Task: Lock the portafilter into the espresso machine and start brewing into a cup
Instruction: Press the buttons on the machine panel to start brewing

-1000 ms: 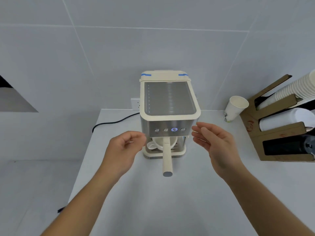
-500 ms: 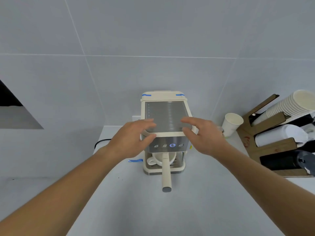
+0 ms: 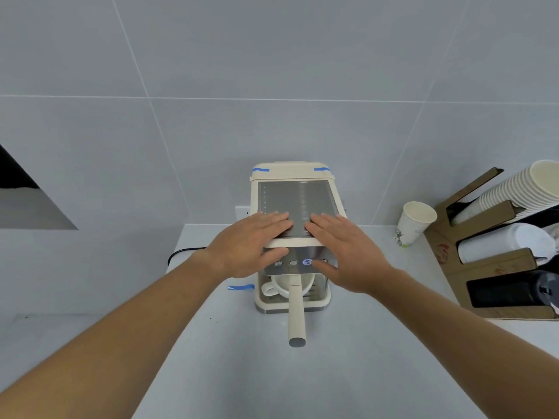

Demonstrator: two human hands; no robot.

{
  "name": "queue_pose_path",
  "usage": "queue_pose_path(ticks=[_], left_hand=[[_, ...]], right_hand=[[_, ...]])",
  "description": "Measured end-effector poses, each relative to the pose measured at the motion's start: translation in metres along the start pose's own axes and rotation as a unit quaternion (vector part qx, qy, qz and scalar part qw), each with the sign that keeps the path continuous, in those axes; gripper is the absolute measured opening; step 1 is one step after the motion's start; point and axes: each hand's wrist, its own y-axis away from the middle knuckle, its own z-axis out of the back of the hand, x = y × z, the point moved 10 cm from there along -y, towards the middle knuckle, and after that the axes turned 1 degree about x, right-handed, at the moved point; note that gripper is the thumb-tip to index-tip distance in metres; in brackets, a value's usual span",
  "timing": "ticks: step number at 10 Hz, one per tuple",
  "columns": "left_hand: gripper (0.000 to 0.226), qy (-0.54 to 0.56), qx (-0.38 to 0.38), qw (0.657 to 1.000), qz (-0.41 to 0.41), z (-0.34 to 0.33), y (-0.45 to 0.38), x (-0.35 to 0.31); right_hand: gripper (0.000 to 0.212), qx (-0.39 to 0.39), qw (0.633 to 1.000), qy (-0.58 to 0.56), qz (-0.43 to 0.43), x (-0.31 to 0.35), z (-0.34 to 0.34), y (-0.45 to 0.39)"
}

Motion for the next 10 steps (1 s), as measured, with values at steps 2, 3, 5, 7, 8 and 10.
queue_pose_path(ticks=[2, 3, 5, 7, 8, 10], left_hand=[[0.073, -0.018, 0.002, 0.999, -0.027, -0.0074, -0.0047, 0.0053], [0.07, -0.016, -0.023, 0.999, -0.03, -0.0084, -0.0026, 0.0029], [0.069, -0.015, -0.033, 0.999, -0.035, -0.0101, -0.003, 0.004], [0.068, -0.014, -0.041, 0.999, -0.033, -0.0095, -0.0033, 0.0038], [0.069, -0.015, -0.039, 0.998, -0.035, -0.0103, -0.0035, 0.0034], [0.069, 0.003, -0.04, 0.998, -0.04, -0.0092, -0.0024, 0.0037]], right_hand=[[0.067, -0.062, 0.998, 0.006, 0.02, -0.0003, -0.0027, -0.0003], [0.066, -0.111, 0.993, 0.005, 0.03, 0.0003, -0.0028, -0.0005], [0.064, -0.157, 0.987, 0.001, 0.037, -0.0006, -0.0023, 0.0015], [0.063, -0.169, 0.985, -0.004, 0.037, -0.0014, -0.0033, 0.0018], [0.063, -0.165, 0.986, -0.002, 0.035, -0.0022, -0.0044, 0.0013], [0.064, -0.156, 0.987, 0.01, 0.034, -0.0009, -0.0032, 0.0007]])
